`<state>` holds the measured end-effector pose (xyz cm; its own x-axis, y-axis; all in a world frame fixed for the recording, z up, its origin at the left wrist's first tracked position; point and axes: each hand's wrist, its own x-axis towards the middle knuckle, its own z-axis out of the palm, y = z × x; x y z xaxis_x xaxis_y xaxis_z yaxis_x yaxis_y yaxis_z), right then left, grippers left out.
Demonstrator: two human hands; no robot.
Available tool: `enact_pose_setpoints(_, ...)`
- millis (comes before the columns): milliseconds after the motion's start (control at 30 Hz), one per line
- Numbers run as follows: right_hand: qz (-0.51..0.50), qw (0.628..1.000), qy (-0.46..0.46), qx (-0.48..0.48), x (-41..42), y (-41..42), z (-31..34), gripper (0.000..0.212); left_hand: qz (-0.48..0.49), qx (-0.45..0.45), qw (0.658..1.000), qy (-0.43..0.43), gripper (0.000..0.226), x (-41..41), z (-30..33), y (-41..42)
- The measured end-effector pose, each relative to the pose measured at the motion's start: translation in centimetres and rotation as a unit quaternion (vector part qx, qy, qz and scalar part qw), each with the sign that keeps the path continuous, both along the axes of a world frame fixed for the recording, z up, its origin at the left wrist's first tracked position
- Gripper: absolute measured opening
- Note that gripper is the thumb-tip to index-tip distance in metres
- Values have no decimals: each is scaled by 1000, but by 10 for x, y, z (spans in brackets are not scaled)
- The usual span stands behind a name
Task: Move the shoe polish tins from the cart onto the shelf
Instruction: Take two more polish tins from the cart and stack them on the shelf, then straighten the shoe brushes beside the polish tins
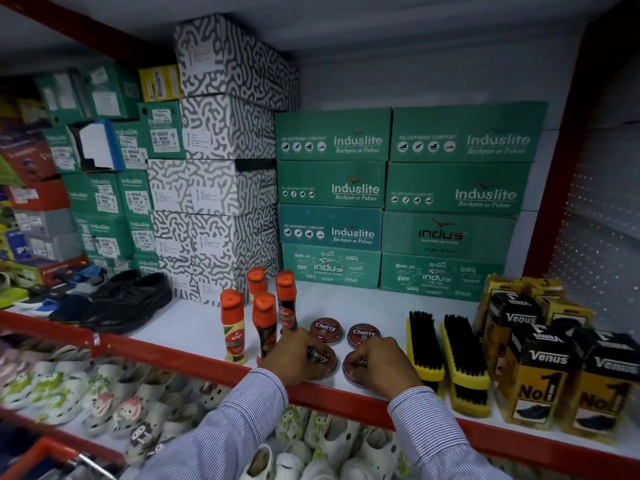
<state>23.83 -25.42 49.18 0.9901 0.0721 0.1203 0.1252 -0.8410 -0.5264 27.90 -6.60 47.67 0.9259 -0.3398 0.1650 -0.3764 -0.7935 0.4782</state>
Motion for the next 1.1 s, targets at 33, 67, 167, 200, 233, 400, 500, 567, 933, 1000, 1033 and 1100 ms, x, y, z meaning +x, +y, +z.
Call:
enact_pose_setpoints(33,0,1000,0,1,0,0,1,21,0,0,1000,1,28,-1,1,0)
enact_pose_setpoints(67,-1,1000,1,2,-1,0,1,20,-3,-3,1000,3,27,-1,1,1)
enact_pose_setpoints(167,4,1000,4,-1,-5,1,3,17,-6,-14,1000,1,26,-4,1,1)
enact_pose_setpoints(200,4,1000,5,0,-6,1,3,17,-5,-18,1000,-2,26,-5,1,1)
enact_pose_setpoints(233,4,1000,5,1,-6,1,4,17,-2,-20,1000,-3,26,-5,1,1)
enact_pose_setpoints(400,3,1000,3,-2,-9,3,5,17,-5,-24,1000,-17,24,-12,4,0)
enact_pose_setpoints(500,-14,1000,-7,-6,-12,1,10,22,-12,-9,1000,-16,22,-17,6,-1)
enact_pose_setpoints(567,-21,999,-28,-5,-16,-3,17,25,-5,-16,999,-28,23,-20,8,-2)
enact_pose_setpoints(933,-95,989,-101,-57,-59,-100,40,45,-118,33,986,-115,60,-42,36,-112)
enact_pose_setpoints(1000,-102,990,-47,-85,-65,-111,35,39,-144,47,984,-98,60,-45,30,-132)
enact_pose_setpoints(1033,-105,990,-30,-94,-67,-114,33,36,-149,52,983,-94,58,-46,28,-138)
enact_pose_setpoints(1100,-110,989,-19,-101,-68,-119,30,36,-151,52,982,-97,52,-48,26,-146)
